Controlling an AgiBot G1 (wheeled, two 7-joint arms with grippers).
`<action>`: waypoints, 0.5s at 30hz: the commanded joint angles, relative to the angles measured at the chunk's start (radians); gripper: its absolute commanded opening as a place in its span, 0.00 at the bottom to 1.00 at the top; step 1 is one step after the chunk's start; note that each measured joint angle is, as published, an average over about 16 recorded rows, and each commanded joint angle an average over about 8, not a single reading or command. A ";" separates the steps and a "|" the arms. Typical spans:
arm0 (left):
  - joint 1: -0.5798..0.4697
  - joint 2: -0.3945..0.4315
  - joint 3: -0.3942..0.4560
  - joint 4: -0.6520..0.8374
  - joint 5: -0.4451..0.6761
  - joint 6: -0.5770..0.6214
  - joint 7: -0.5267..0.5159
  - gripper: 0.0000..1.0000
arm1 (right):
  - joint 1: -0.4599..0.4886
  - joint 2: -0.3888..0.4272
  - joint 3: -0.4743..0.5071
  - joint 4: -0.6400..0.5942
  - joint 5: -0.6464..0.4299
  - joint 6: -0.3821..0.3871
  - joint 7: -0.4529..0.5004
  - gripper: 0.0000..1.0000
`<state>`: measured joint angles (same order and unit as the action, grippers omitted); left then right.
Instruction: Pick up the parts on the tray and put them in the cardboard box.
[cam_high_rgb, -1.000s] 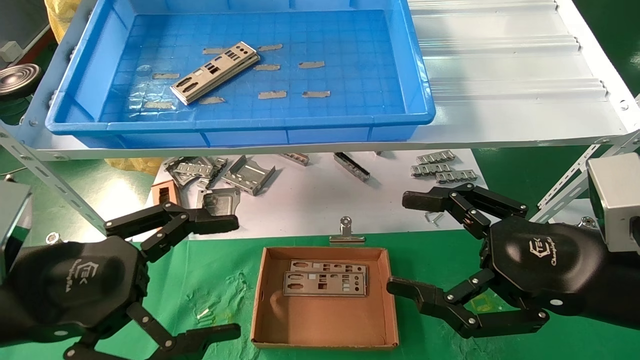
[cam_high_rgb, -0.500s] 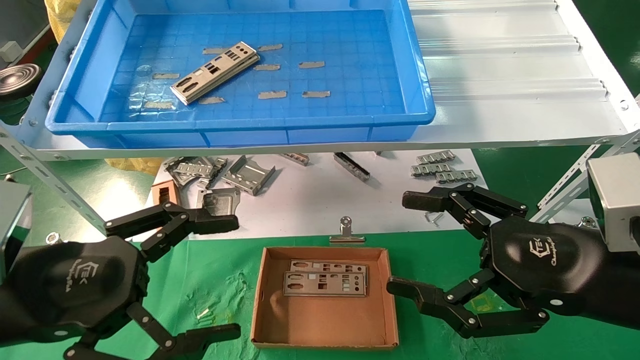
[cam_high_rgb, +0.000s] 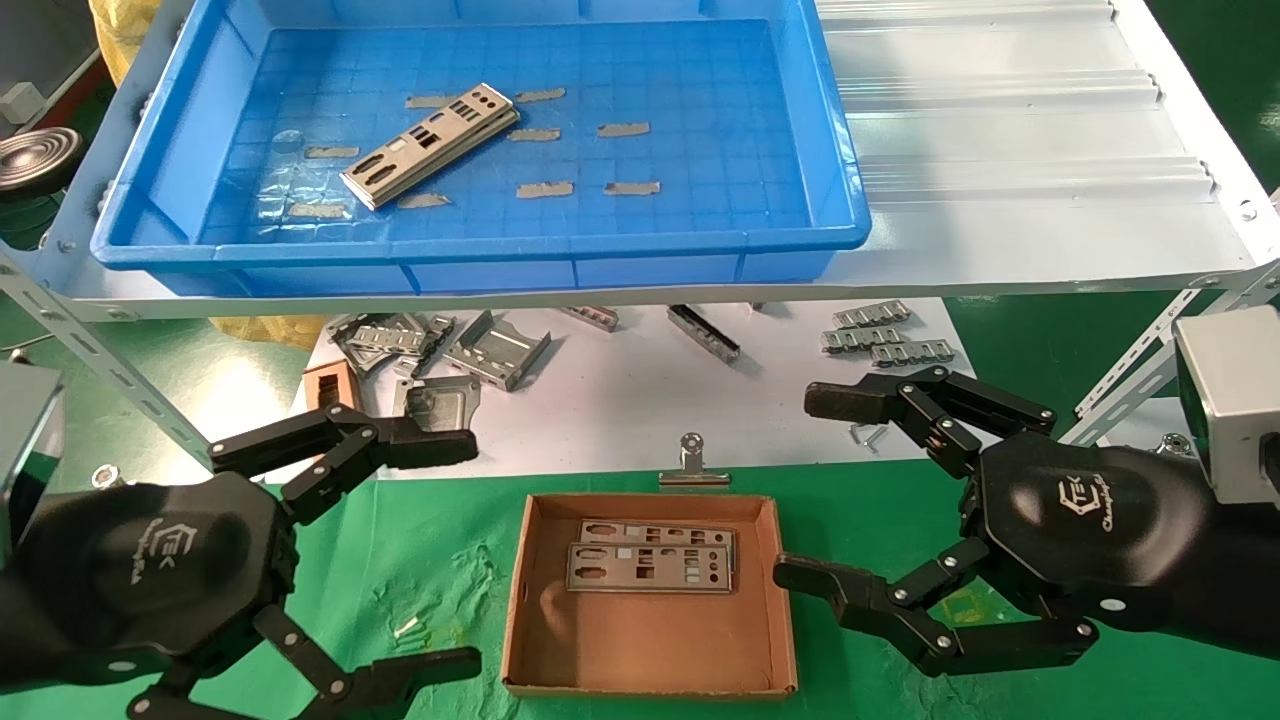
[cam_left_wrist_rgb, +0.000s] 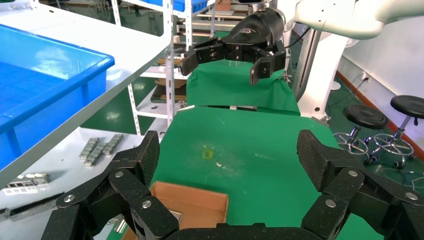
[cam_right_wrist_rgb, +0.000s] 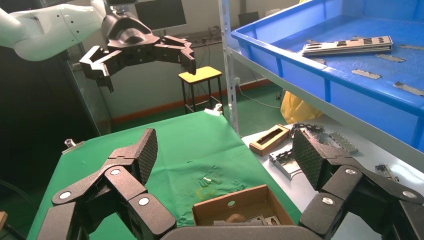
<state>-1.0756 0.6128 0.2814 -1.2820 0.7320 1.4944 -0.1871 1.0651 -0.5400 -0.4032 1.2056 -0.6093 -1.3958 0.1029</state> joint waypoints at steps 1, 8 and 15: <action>0.000 0.000 0.000 0.000 0.000 0.000 0.000 1.00 | 0.000 0.000 0.000 0.000 0.000 0.000 0.000 1.00; 0.000 0.000 0.000 0.000 0.000 0.000 0.000 1.00 | 0.000 0.000 0.000 0.000 0.000 0.000 0.000 1.00; 0.000 0.000 0.000 0.000 0.000 0.000 0.000 1.00 | 0.000 0.000 0.000 0.000 0.000 0.000 0.000 1.00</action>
<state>-1.0756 0.6128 0.2814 -1.2820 0.7320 1.4944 -0.1871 1.0651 -0.5400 -0.4032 1.2056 -0.6093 -1.3958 0.1029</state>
